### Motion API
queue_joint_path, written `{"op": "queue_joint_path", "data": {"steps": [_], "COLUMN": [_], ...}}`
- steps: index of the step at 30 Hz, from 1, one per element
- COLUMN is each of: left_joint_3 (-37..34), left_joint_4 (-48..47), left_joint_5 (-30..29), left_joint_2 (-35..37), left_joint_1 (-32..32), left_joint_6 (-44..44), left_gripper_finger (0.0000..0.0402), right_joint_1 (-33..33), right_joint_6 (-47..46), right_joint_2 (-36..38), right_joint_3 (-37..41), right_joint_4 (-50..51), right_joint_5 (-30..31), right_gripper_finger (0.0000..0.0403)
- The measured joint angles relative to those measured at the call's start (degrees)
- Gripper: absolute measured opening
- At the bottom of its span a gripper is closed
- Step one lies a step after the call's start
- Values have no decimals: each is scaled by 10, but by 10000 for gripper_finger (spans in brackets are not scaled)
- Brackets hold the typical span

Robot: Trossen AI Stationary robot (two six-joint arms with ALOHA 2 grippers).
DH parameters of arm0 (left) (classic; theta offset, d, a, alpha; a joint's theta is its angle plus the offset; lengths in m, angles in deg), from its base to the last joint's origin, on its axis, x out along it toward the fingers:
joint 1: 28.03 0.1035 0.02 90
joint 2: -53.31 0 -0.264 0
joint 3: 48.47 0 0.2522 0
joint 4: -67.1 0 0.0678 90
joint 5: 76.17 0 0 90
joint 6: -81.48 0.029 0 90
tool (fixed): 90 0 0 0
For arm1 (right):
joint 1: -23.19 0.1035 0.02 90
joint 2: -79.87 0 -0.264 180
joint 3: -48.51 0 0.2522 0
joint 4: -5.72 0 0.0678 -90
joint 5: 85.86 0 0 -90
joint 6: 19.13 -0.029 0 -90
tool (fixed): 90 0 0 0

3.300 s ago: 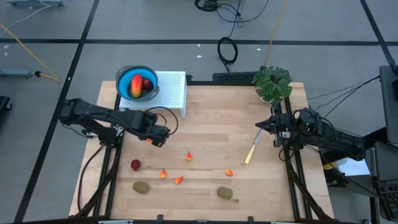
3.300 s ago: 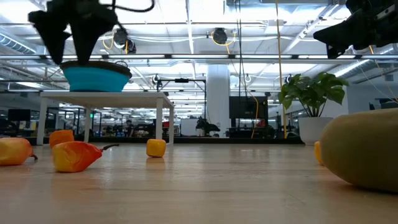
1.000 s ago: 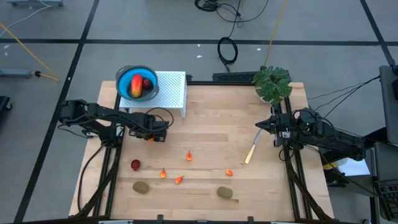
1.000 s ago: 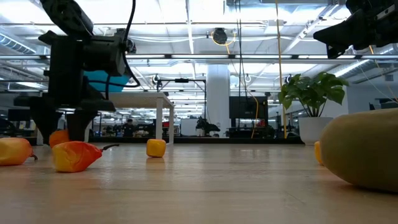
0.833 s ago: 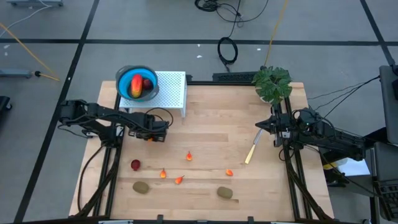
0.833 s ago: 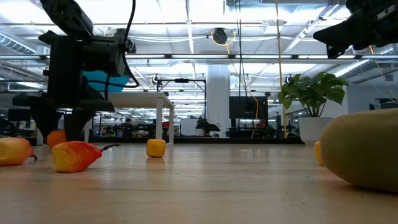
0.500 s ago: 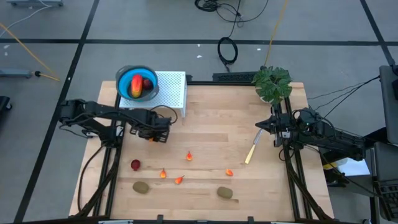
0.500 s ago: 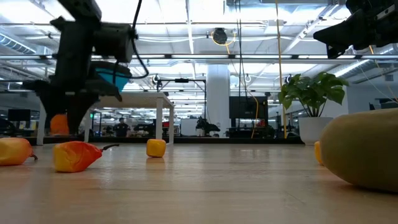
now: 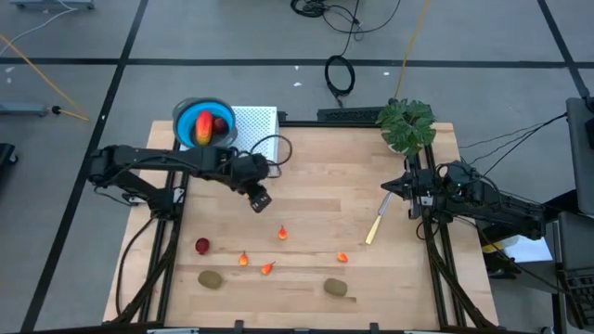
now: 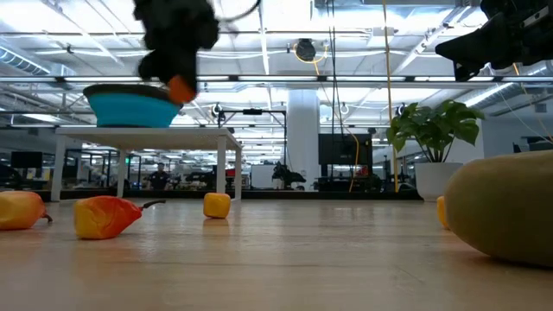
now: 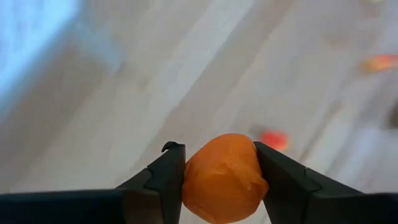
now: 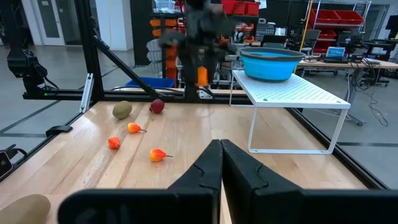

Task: Pick & Place Fruit
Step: Put the orange into the blue strainer bowl on the shelf

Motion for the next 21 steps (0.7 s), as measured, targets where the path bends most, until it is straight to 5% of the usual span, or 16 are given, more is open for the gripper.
{"op": "queue_joint_path", "data": {"steps": [10, 21], "left_joint_3": [20, 20], "left_joint_4": [150, 159], "left_joint_5": [0, -1], "left_joint_2": [0, 0], "left_joint_1": [-28, -29], "left_joint_6": [225, 227], "left_gripper_finger": [158, 181], "right_joint_1": [0, 0], "right_joint_6": [1, 2], "right_joint_2": [0, 0], "right_joint_3": [0, 0], "right_joint_4": [0, 0], "right_joint_5": [0, 0], "right_gripper_finger": [0, 0]}}
